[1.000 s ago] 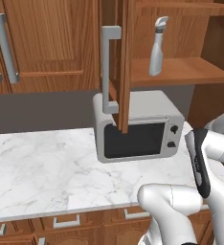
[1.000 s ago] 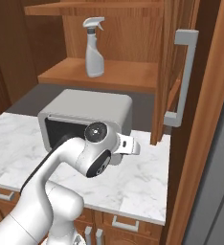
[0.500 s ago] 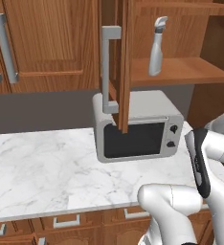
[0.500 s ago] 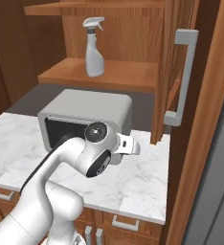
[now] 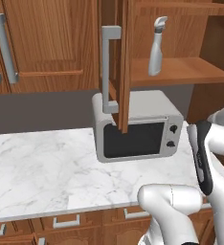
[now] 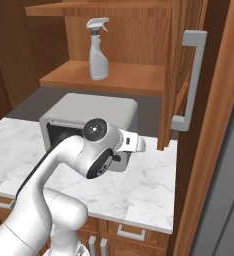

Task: Move the cutting board and knife to the sink. Then move spray from the cabinet to the counter.

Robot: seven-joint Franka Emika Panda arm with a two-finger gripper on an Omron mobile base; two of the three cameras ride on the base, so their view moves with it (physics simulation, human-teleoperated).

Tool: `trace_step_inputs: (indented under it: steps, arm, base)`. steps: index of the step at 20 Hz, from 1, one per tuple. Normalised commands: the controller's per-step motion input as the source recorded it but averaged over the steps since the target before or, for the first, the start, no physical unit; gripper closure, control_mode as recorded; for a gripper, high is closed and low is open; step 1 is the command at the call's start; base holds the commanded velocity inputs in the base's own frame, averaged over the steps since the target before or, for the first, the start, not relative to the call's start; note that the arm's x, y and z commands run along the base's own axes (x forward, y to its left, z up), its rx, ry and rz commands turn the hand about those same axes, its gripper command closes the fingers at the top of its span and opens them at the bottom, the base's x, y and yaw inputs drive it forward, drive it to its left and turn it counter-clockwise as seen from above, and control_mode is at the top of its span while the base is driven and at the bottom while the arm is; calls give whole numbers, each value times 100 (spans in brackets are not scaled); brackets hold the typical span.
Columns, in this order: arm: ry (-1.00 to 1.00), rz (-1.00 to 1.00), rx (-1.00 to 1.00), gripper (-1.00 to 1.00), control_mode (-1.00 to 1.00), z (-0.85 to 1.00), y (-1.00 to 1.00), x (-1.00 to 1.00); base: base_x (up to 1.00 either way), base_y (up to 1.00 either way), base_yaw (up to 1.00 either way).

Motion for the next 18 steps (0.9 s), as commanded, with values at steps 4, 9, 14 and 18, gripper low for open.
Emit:
trace_step_inputs:
  steps: [4,9,14,18]
  arm:
    - [-4,0,0,-100,-100,73,19,-1]
    - [-5,1,0,-100,-100,74,36,0]
    - [-4,7,0,-100,-100,55,39,0]
    - [0,9,1,-100,-100,45,36,0]
  base:
    - [0,0,0]
    - [0,0,0]
    - [0,0,0]
    - [0,0,0]
